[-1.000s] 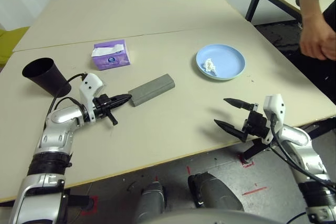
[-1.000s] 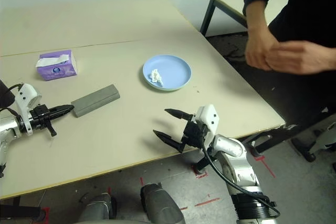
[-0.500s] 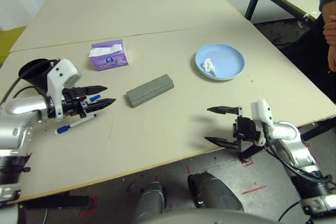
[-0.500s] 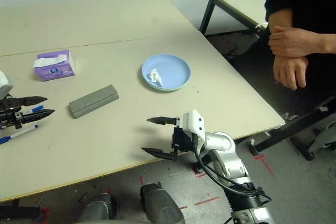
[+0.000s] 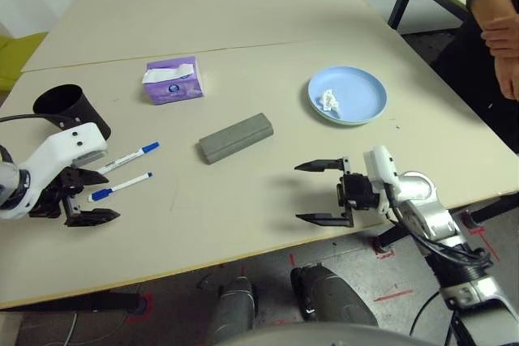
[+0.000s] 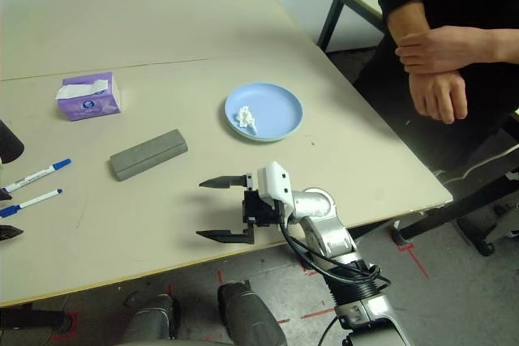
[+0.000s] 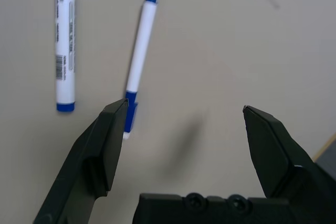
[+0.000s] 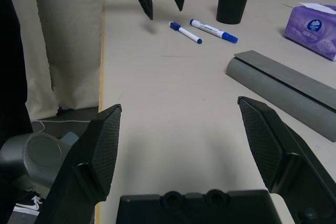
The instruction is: Organize and tidy the items on the table.
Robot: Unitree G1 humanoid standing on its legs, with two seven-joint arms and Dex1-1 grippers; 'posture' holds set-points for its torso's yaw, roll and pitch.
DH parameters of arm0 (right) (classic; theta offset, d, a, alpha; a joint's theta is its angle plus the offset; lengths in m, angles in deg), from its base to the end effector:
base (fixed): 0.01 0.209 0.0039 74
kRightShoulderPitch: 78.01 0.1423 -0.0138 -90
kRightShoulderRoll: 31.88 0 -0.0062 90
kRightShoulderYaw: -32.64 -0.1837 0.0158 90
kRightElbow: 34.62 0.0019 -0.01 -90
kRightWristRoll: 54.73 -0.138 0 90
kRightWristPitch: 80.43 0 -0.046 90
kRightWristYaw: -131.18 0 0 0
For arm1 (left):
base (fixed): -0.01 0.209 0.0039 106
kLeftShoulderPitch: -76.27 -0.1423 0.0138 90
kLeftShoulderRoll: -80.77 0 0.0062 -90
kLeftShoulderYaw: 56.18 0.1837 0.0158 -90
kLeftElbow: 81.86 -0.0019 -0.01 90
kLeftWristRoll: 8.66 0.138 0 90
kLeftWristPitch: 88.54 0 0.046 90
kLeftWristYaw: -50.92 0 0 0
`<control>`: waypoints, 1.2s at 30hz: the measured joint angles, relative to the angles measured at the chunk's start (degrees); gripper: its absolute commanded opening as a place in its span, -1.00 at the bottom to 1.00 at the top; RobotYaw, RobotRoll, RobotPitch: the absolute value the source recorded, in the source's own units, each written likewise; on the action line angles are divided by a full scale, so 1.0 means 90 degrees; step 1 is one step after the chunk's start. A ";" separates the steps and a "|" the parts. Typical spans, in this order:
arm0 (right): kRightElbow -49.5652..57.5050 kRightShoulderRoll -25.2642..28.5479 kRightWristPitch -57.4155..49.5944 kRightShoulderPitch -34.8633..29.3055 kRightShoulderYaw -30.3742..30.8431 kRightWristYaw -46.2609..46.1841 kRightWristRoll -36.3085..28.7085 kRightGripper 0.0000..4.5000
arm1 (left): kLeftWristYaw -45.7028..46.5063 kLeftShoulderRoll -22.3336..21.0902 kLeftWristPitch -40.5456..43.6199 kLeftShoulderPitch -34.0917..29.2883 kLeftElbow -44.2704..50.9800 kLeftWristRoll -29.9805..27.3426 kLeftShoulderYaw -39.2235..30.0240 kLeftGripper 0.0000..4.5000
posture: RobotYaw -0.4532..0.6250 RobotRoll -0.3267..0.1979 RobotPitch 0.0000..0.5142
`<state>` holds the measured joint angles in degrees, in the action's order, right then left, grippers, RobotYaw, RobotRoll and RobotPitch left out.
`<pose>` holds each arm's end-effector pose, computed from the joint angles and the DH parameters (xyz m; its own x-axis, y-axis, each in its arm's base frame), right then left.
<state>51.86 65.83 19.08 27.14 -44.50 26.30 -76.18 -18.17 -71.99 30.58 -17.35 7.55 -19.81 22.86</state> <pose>0.2479 -0.1734 0.0964 0.0053 0.9999 -0.0164 -0.9606 0.0006 -0.2778 0.1893 0.3651 0.2210 0.4370 -0.1692 -0.8834 0.7527 0.6065 0.2562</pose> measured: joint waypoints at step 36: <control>0.0772 0.0275 -0.0347 -0.0307 0.0017 -0.0432 0.0012 1.00 | 0.0314 0.1385 -0.1253 0.1674 -0.2223 0.1042 0.1318 0.43 | -0.48 0.25 -0.59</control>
<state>58.81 68.30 15.96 24.38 -44.34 22.41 -76.07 -15.35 -59.52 19.30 -2.29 -12.46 -10.43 34.73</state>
